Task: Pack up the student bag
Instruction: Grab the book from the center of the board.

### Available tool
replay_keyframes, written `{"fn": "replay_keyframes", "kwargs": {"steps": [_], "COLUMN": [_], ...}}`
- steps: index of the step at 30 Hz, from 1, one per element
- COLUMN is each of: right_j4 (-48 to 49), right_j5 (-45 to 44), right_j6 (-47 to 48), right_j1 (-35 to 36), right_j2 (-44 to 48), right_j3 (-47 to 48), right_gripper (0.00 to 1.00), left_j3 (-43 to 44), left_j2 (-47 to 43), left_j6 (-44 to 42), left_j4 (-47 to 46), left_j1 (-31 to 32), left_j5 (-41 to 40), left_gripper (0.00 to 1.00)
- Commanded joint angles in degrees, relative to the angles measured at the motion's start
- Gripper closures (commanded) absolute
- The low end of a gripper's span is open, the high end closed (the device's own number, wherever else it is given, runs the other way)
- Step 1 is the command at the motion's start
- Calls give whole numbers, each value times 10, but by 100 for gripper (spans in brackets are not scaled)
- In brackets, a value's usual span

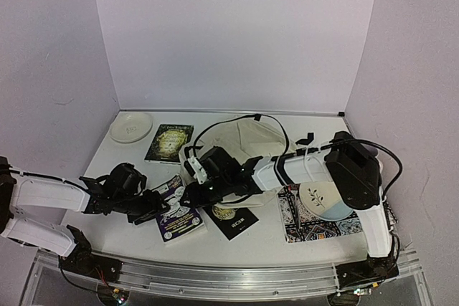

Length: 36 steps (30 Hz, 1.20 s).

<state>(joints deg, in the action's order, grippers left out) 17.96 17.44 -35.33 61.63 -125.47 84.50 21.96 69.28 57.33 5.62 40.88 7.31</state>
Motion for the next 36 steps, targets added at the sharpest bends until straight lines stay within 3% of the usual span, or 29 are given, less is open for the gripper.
{"fn": "replay_keyframes", "kwargs": {"steps": [1,21,28,30,36], "right_j4": [-4,-23,-24,-23,32], "right_j5": [33,54,62,66,76], "right_j6": [14,3,4,4,-8], "right_j1": [2,2,2,1,0], "right_j2": [35,-23,-20,-17,33], "right_j3": [25,69,73,71,40], "right_gripper": [63,65,86,98,100], "left_j3": [-7,6,4,4,-7], "left_j2": [-11,-18,-37,-43,-98], "left_j6": [-3,-8,-2,1,26], "left_j4": [16,22,26,27,29], "left_j1": [3,2,2,2,2], "left_j5": [-9,-18,-31,-37,-68], "left_gripper": [33,35,35,35,28]}}
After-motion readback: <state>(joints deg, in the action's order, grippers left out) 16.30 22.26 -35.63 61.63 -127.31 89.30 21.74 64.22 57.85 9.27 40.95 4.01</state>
